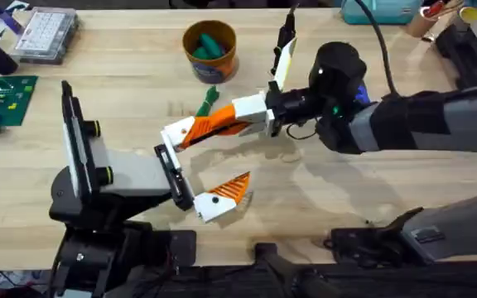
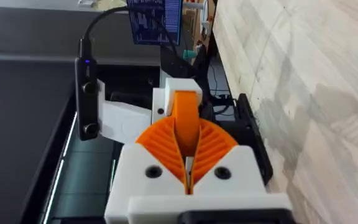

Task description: Pick up the gripper from the table and insert it into the empty holder that is missing its gripper. Then pick up a screw, insert it into the mounting hole, and use the screwdriver to tighten it. Finally, clean up the table by picking up the vegetable and placing it into the bucket.

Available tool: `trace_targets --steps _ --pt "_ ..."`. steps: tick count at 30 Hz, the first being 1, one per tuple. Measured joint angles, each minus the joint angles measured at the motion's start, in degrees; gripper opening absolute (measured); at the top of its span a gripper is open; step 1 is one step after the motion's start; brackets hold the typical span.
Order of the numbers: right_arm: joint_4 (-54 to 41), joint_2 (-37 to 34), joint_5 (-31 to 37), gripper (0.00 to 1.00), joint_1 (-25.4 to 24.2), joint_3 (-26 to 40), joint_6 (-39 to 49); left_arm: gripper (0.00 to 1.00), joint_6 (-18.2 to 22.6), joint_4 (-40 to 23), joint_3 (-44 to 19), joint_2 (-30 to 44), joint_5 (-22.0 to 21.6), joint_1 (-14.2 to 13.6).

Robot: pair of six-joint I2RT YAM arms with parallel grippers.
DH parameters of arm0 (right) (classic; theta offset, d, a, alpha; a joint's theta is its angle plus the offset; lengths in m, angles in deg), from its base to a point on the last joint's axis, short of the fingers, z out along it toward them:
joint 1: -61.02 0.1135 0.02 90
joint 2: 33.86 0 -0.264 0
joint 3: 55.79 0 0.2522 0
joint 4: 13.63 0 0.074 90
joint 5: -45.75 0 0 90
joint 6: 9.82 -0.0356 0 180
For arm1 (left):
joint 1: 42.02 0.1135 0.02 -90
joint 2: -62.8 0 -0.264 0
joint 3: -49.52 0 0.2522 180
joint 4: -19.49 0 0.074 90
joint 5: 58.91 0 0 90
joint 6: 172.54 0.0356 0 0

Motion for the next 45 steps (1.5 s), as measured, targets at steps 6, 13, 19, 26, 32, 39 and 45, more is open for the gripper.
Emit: trace_targets --steps 6,13,19,26,32,39,45 --pt "0.0 0.0 0.4 0.019 0.0 0.0 0.0 0.987 -0.1 0.0 0.0 0.0 0.0 0.0" --pt "0.1 0.0 1.5 0.017 0.5 0.0 0.0 0.987 -0.2 0.0 0.0 0.0 -0.5 0.1" --pt "0.2 0.0 2.5 0.017 0.8 0.0 0.0 0.987 -0.4 0.1 0.0 0.0 -0.8 0.1" --pt "0.2 0.0 3.0 0.018 1.3 0.0 0.0 0.987 -0.4 0.1 0.0 0.0 -0.9 0.1" --pt "0.3 0.0 3.8 0.019 2.3 0.1 0.0 0.987 -0.4 0.1 0.0 0.0 -0.9 0.1" --pt "0.3 0.0 4.2 0.018 2.4 0.1 0.0 0.987 -0.4 0.1 0.0 0.0 -1.0 0.1" --pt "0.5 0.0 4.4 0.017 2.4 0.1 0.0 0.987 -0.4 0.1 0.0 0.0 -1.0 0.1"
